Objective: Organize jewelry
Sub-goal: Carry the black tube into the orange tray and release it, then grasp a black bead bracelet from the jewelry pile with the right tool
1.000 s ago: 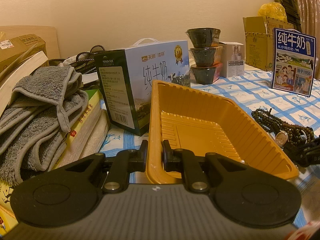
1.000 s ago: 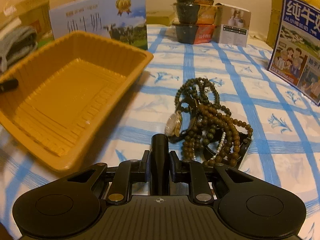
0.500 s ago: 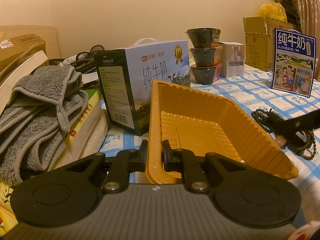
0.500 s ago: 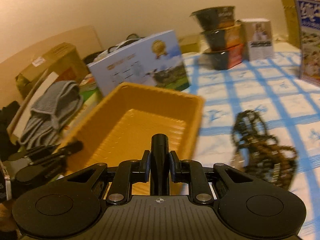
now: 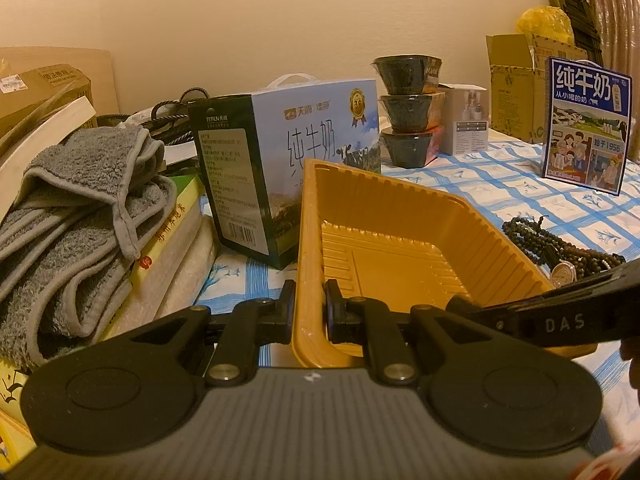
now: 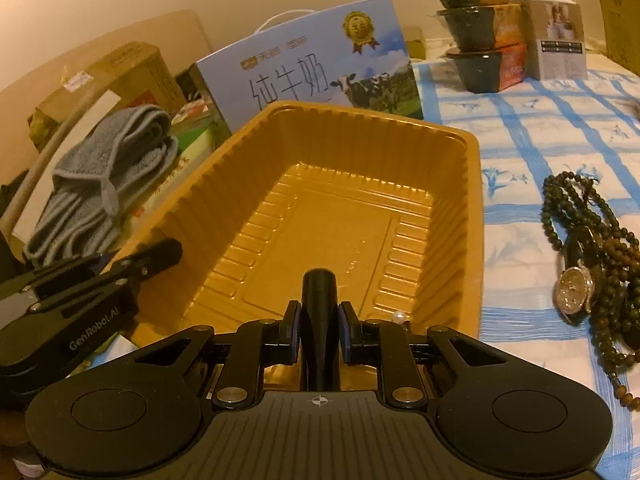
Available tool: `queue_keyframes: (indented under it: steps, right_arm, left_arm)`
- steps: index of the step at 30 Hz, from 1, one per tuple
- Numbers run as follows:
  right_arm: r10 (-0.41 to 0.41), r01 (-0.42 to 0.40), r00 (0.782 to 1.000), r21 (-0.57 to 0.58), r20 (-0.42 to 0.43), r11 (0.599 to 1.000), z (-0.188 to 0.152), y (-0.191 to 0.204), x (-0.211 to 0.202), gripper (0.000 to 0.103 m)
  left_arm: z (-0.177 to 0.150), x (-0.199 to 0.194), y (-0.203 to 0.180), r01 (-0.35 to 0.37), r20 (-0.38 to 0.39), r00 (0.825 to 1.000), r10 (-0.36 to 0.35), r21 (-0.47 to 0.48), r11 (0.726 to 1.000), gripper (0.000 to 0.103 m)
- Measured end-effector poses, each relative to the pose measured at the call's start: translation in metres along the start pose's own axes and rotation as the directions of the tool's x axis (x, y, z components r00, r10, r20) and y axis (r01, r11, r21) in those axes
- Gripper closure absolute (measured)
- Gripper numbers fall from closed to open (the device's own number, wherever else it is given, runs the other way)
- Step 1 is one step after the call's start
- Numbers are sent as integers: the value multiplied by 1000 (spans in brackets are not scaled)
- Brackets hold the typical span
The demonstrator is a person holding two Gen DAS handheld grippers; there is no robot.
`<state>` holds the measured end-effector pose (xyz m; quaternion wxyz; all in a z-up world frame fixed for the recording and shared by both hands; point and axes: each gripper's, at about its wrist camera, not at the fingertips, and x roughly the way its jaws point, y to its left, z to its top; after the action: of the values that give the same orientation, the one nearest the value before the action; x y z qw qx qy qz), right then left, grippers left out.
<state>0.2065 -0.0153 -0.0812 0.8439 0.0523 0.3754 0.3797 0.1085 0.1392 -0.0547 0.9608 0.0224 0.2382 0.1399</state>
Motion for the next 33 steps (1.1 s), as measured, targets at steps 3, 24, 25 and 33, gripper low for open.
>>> queue_keyframes:
  steps: [3,24,25,33]
  right_arm:
    - [27,-27,1000,0,7,1000,-1,2,-1,82]
    - [-241,223,967,179,83,958,-27,-92,-91,68]
    - [-256,236,964,206,75,950,-30,-102,-94,68]
    - [-269,235,962,346,53,908,-37,-144,-93,78]
  left_arm:
    - [-1,0,0,0,-2,1000,0,-2,1000,90]
    - [-2,-1,2,-2,-1,1000,2,-4,1000,90]
    - [-1,-1,2,-3,0,1000,3,-3,1000,90]
    - [2,2,2,-5,-1,1000,5,5,1000,90]
